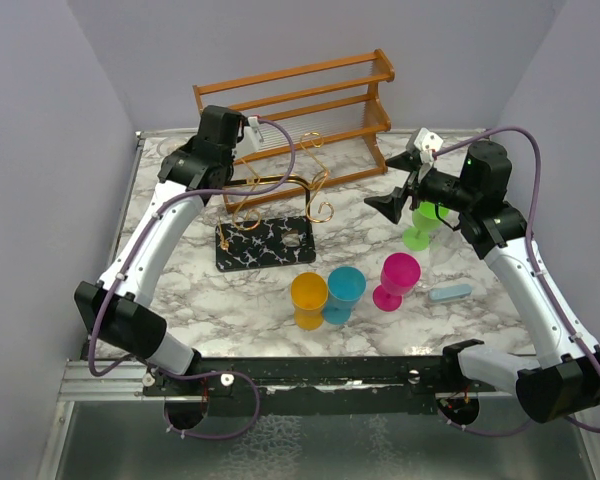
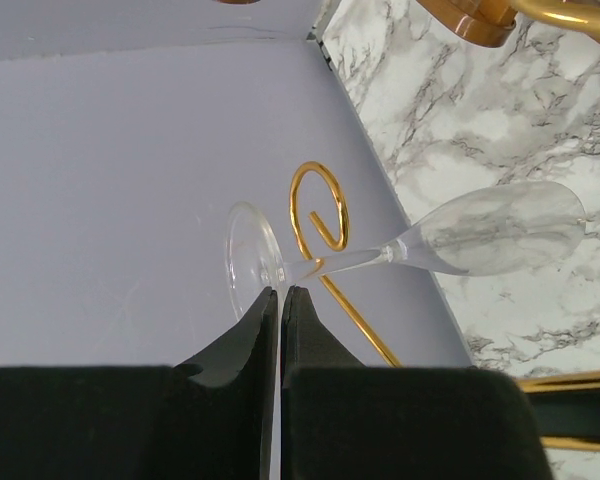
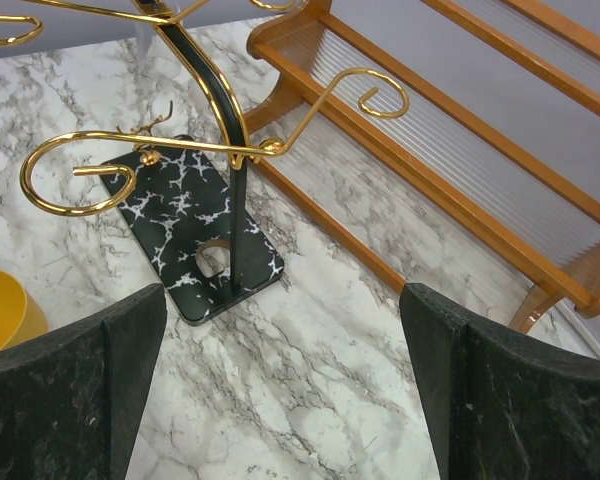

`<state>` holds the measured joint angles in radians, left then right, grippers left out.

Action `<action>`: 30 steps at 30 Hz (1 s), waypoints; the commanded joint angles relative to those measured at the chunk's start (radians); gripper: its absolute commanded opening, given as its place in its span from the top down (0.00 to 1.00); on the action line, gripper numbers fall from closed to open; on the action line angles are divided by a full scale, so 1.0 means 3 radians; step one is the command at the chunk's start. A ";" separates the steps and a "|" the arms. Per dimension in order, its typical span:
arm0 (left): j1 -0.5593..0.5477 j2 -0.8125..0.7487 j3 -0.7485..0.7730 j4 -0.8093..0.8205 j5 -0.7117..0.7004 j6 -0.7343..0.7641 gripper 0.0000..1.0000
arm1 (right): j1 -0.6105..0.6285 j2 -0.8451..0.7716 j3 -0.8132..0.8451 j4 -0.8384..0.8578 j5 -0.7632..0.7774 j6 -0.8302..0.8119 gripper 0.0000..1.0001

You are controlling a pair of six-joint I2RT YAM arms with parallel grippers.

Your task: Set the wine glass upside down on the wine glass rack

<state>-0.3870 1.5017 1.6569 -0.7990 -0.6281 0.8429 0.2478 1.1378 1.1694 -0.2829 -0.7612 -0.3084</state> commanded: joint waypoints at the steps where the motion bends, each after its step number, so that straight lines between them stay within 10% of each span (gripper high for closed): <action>1: 0.0040 0.0073 0.0117 0.0223 -0.0301 0.0071 1.00 | 0.0002 -0.0019 -0.0033 0.0107 -0.0055 0.0006 0.01; 30: 0.0174 0.0354 0.0285 0.0702 -0.0265 0.0164 1.00 | 0.0001 0.0012 -0.0040 0.0115 -0.0019 0.0011 0.01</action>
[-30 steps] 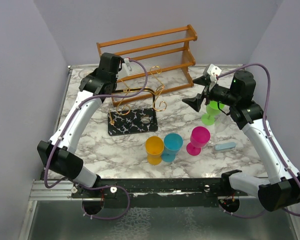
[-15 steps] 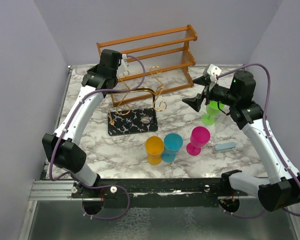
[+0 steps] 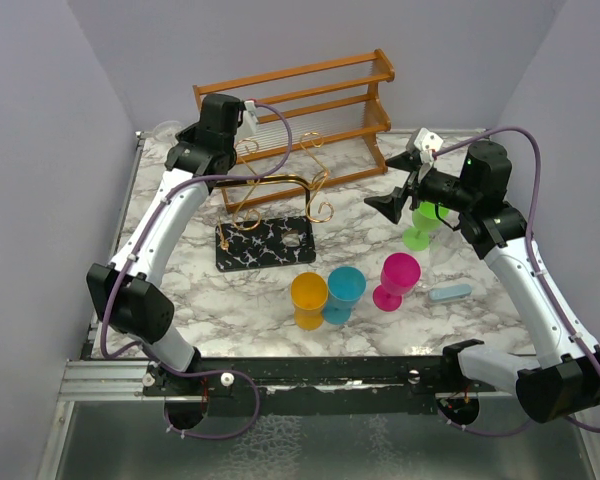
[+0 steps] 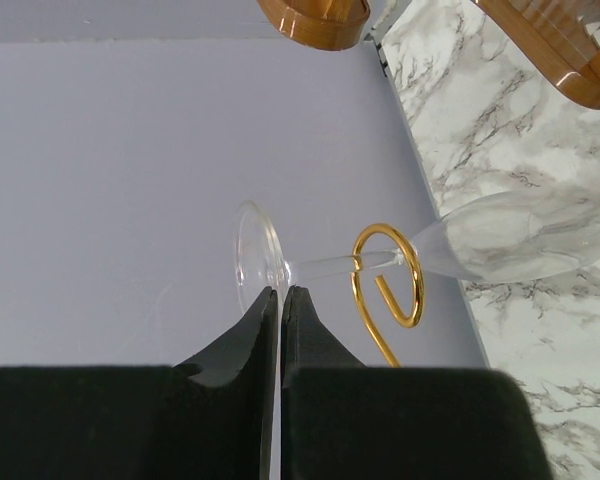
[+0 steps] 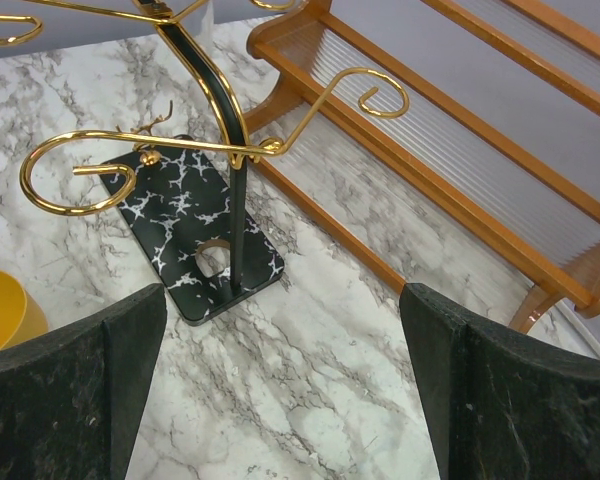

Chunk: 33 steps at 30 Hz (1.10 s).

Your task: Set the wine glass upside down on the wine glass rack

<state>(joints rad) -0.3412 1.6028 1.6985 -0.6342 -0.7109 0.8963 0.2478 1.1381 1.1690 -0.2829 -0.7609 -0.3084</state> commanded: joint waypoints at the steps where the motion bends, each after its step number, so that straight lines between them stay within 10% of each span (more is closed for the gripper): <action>1: 0.0018 0.0016 0.0153 0.0139 0.0033 -0.0023 1.00 | 0.0002 0.0009 -0.0037 0.0118 -0.0020 0.0011 0.01; 33: -0.0052 -0.0120 -0.0059 -0.0266 0.0473 -0.0328 1.00 | 0.0002 0.0051 -0.0062 0.0120 -0.0006 -0.0010 0.01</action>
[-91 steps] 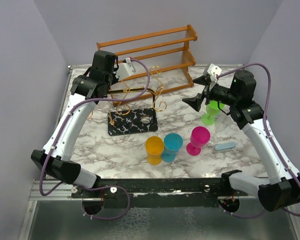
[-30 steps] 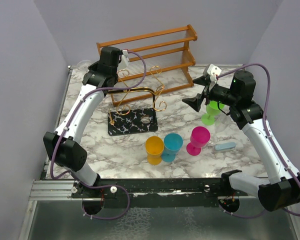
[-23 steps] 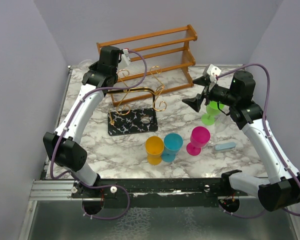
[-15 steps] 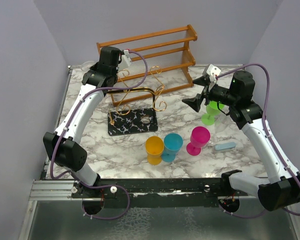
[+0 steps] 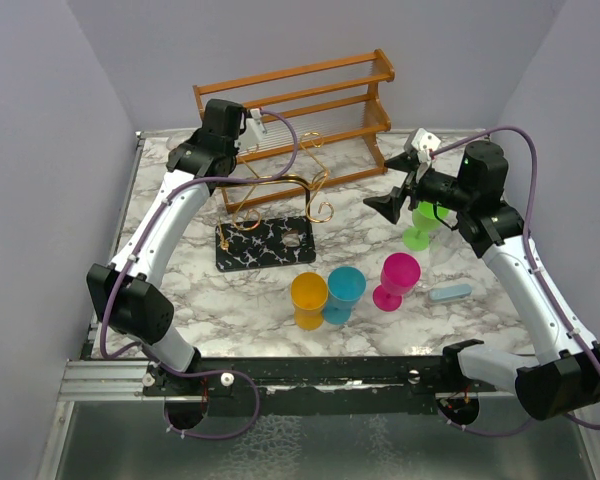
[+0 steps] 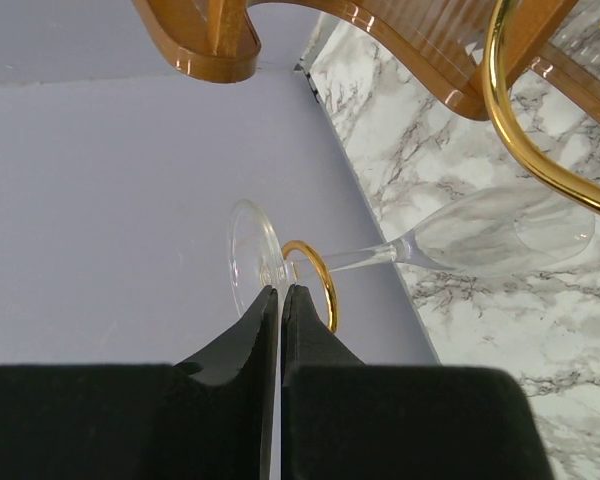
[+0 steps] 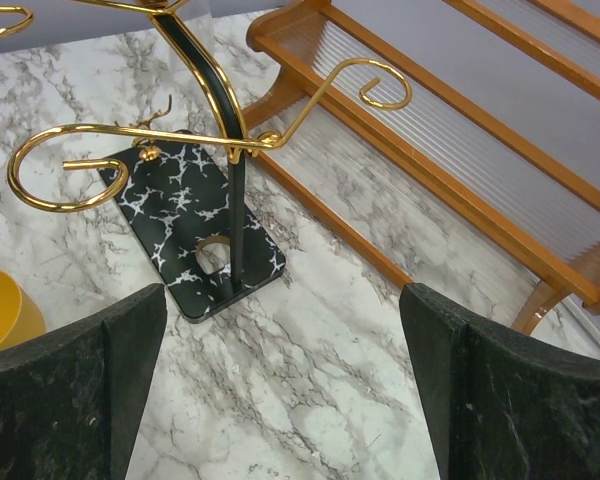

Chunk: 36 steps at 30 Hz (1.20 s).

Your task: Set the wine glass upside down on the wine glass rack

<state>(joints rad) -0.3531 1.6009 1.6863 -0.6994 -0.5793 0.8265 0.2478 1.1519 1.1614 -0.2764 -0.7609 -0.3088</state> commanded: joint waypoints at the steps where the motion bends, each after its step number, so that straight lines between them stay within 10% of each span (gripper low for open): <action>1: -0.0010 -0.0107 -0.0017 -0.0063 0.0041 -0.0127 1.00 | 0.0002 0.0003 -0.0036 0.0098 -0.0001 -0.0009 0.01; 17: -0.0011 -0.0089 -0.0015 -0.0304 0.0174 -0.0334 0.96 | 0.0002 0.0016 -0.0053 0.0113 0.0015 -0.0021 0.01; 36: -0.0066 -0.0151 0.0107 -0.0549 0.0255 -0.0572 0.51 | 0.0002 0.0051 -0.0057 0.0115 0.0027 -0.0034 0.01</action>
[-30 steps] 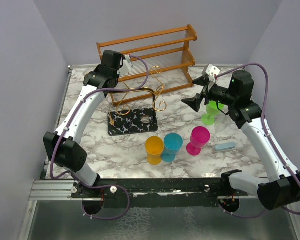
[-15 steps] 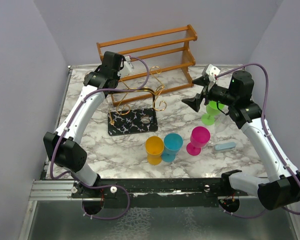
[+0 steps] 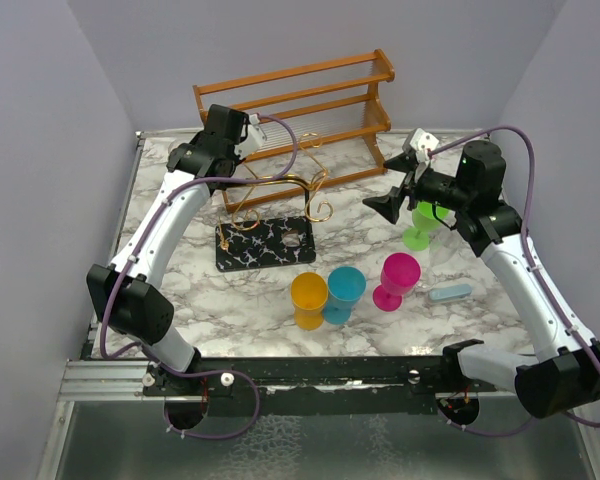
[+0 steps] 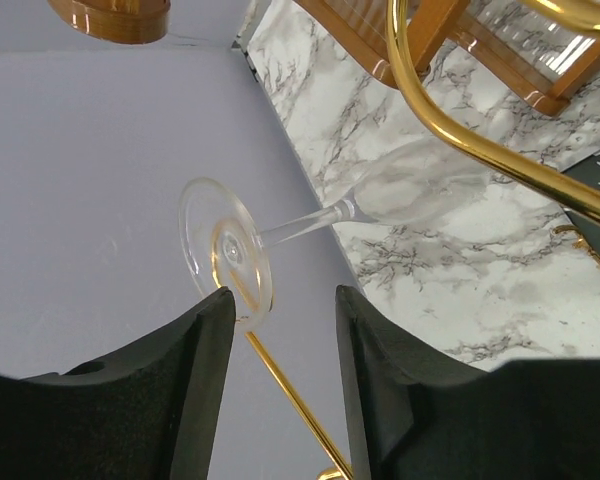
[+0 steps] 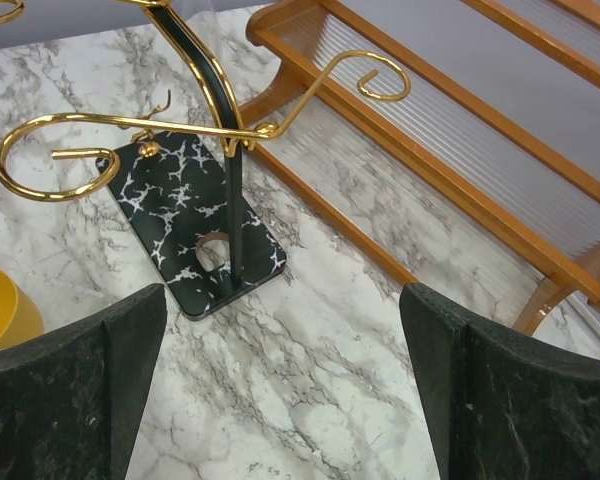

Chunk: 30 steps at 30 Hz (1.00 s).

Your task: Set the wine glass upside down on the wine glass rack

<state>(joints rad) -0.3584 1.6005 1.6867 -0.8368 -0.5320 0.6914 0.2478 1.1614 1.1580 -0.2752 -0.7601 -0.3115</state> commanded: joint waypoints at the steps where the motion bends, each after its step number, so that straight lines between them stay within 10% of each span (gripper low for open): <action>1: -0.0059 -0.0165 0.0113 -0.0099 0.0110 -0.0128 0.48 | 0.0002 0.0022 -0.0046 0.0110 0.0027 -0.0025 0.01; 8: -0.0118 -0.0266 0.0148 -0.0142 0.0200 -0.0258 0.21 | 0.0002 0.0029 -0.0045 0.0105 0.0038 -0.0028 0.01; 30: -0.0181 -0.1110 -0.0081 0.0609 0.0659 -0.0642 0.01 | 0.0002 0.0089 0.0421 -0.0602 0.1028 -0.0636 0.01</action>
<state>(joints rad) -0.4080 1.3144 1.7050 -0.7017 -0.4168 0.5446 0.2478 1.1931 1.2140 -0.3553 -0.6395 -0.3965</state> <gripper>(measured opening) 0.982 0.994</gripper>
